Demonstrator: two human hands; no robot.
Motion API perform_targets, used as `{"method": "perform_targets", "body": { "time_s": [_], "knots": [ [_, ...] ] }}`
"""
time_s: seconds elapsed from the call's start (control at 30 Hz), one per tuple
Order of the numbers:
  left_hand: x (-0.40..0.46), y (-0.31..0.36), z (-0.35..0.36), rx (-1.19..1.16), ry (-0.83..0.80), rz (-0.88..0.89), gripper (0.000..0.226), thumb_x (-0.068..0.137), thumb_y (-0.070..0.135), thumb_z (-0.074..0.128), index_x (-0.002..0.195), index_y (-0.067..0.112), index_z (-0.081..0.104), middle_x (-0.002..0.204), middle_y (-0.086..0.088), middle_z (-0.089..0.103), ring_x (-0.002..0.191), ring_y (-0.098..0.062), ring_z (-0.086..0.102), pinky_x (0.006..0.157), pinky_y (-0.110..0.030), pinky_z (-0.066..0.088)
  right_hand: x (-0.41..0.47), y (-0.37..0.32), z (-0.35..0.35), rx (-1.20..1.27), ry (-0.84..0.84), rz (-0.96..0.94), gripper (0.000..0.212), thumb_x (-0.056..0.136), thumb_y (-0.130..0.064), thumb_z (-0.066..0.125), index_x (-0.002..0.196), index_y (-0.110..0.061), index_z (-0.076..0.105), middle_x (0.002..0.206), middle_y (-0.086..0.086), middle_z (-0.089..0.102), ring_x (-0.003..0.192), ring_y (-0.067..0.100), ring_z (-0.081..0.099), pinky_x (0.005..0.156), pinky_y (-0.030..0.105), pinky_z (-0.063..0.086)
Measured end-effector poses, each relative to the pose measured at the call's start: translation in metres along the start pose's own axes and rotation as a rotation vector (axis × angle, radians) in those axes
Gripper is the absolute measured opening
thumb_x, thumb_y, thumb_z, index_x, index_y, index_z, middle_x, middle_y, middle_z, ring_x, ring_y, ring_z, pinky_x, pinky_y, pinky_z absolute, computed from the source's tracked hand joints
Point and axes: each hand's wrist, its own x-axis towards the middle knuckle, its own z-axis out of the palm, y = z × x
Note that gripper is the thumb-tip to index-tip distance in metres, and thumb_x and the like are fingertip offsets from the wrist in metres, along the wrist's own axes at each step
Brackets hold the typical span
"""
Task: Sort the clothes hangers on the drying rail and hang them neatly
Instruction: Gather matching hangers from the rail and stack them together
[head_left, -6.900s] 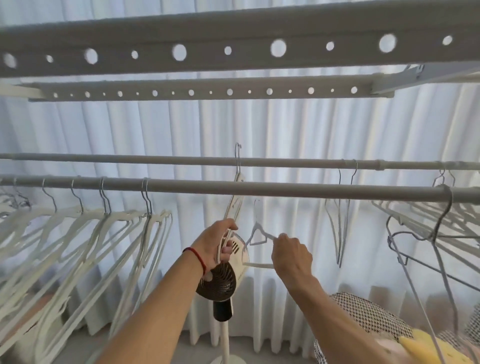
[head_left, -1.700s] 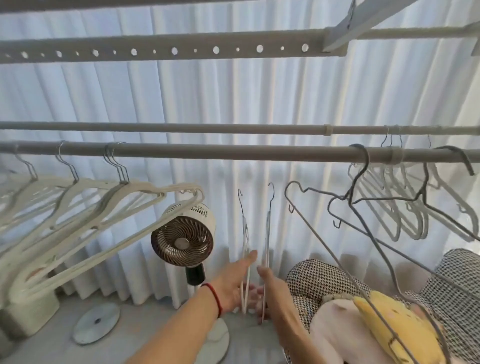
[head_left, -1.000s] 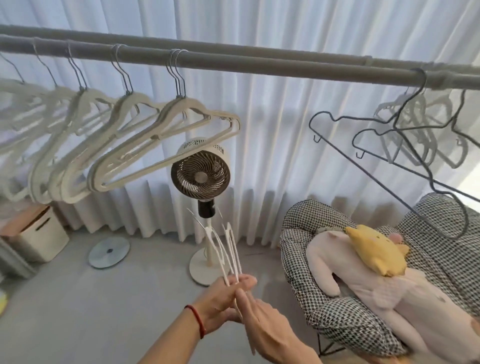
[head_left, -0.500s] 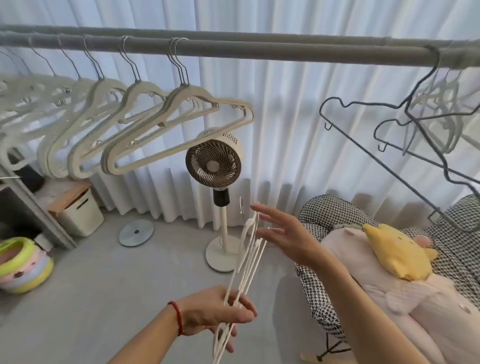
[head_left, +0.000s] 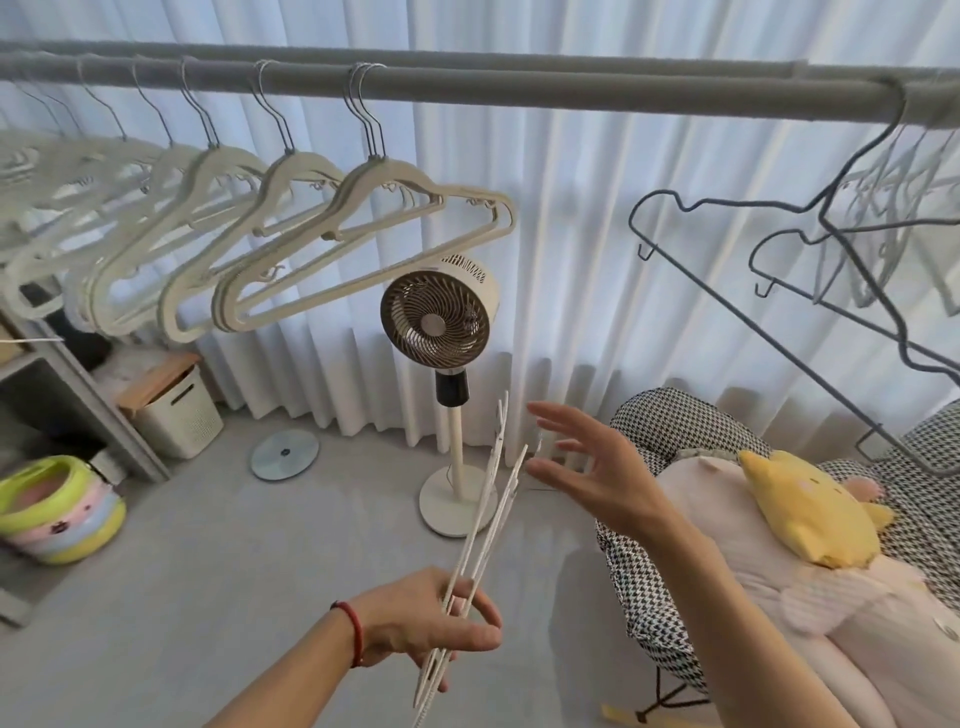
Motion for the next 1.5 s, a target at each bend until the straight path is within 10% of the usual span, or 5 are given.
{"method": "perform_targets", "body": {
  "time_s": [0.7,0.83,0.93,1.27,1.5],
  "knots": [
    [-0.013,-0.018,-0.018,0.165,-0.013,0.018,0.048,0.066,0.057,0.087,0.108,0.036,0.074,0.091,-0.001,0.050,0.072,-0.012,0.057,0.080,-0.046,0.063,0.014,-0.019,0.004,0.074,0.093,-0.027,0.028,0.100,-0.026,0.061,0.127,-0.026,0.070,0.119,-0.013,0.074,0.115,0.006,0.068,0.099,0.034,0.055],
    [-0.026,-0.008,-0.049,0.230,-0.156,0.033,0.043,0.073,0.044,0.088,0.112,0.029,0.075,0.081,0.000,0.044,0.069,-0.010,0.056,0.081,-0.051,0.062,0.014,0.016,-0.020,-0.350,-0.206,0.163,0.085,0.088,0.010,0.053,0.154,-0.041,0.037,0.164,-0.004,0.035,0.152,0.014,0.030,0.125,0.040,0.027],
    [-0.033,0.007,-0.075,0.253,-0.281,0.067,0.040,0.082,0.030,0.083,0.119,0.019,0.073,0.084,0.000,0.048,0.081,-0.016,0.063,0.084,-0.058,0.059,0.008,0.040,-0.007,-0.480,-0.443,0.157,0.108,0.081,-0.018,0.080,0.162,-0.037,0.011,0.170,-0.011,0.005,0.155,0.012,0.004,0.126,0.038,0.012],
    [-0.046,0.030,-0.095,0.025,-0.490,0.110,0.035,0.099,0.010,0.062,0.129,-0.007,0.056,0.098,-0.013,0.066,0.099,-0.038,0.063,0.083,-0.054,0.060,-0.008,0.088,0.034,-0.467,-0.056,0.045,0.017,0.096,-0.051,0.060,0.103,-0.037,0.052,0.102,-0.018,0.057,0.094,0.008,0.058,0.076,0.024,0.045],
    [-0.044,0.044,-0.087,-0.075,-0.413,0.197,0.039,0.100,0.017,0.061,0.130,-0.007,0.055,0.110,-0.018,0.051,0.103,-0.039,0.060,0.082,-0.056,0.060,-0.014,0.043,0.052,-0.339,0.362,0.283,0.051,0.094,-0.042,0.065,0.136,-0.018,0.049,0.134,0.003,0.049,0.127,0.023,0.045,0.106,0.034,0.040]
  ]
}}
